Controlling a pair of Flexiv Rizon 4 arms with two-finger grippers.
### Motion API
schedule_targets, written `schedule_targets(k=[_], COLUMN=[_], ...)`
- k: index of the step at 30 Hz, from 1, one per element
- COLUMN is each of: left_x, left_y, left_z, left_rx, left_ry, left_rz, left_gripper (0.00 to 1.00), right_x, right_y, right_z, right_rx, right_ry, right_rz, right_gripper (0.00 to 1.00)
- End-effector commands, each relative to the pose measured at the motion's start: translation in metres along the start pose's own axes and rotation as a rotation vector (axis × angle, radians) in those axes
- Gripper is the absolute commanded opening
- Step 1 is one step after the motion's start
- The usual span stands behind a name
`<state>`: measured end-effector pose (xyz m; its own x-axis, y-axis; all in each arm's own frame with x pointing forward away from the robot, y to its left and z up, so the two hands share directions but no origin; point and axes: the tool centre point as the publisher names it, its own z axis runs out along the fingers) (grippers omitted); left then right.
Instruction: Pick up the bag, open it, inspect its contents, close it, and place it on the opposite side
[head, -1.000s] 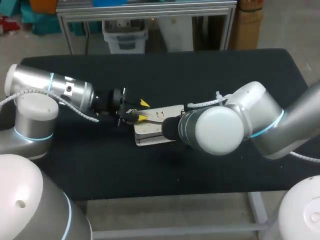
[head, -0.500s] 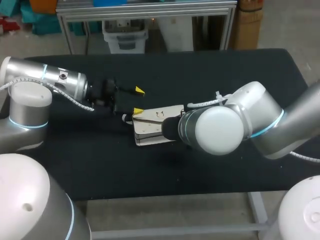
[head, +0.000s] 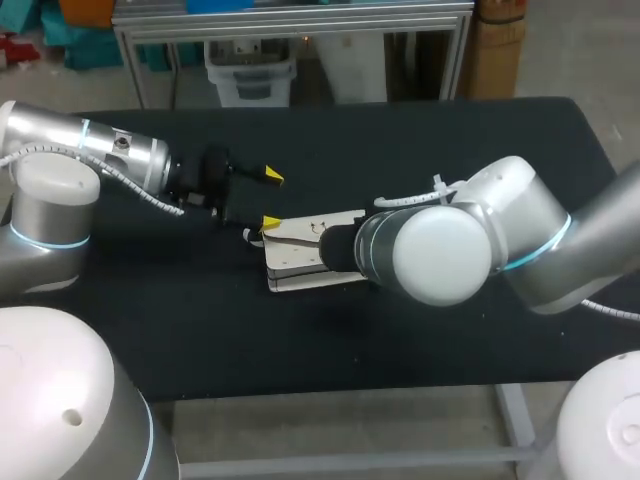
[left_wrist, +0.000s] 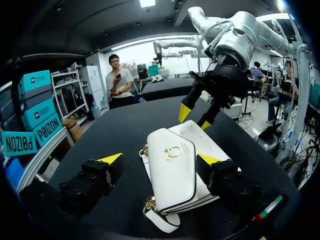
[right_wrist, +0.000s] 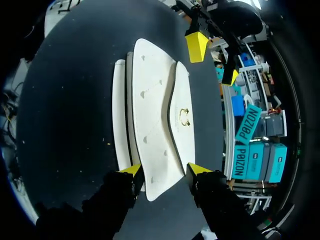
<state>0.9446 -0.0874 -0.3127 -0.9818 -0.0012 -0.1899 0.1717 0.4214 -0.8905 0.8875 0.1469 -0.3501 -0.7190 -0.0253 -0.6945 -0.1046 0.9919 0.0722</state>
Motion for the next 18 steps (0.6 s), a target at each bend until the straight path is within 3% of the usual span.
schedule_targets(k=[1, 10, 18], left_x=[-0.003, -0.006, -0.007], left_y=[-0.002, -0.015, -0.024], left_z=[0.005, 0.001, -0.008], left_rx=[-0.012, -0.055, -0.084], left_ry=[0.001, -0.021, -0.091], left_rz=[-0.018, -0.168, -0.559], left_gripper=[1.00, 1.00, 1.00], right_x=[0.000, -0.029, -0.048], right_y=[-0.013, -0.031, -0.059], right_z=[-0.021, -0.054, -0.057], right_rx=[-0.056, -0.058, 0.018], right_ry=[-0.412, -0.389, -0.300], right_rz=[0.024, 0.097, 0.276], right_gripper=[1.00, 1.00, 1.00])
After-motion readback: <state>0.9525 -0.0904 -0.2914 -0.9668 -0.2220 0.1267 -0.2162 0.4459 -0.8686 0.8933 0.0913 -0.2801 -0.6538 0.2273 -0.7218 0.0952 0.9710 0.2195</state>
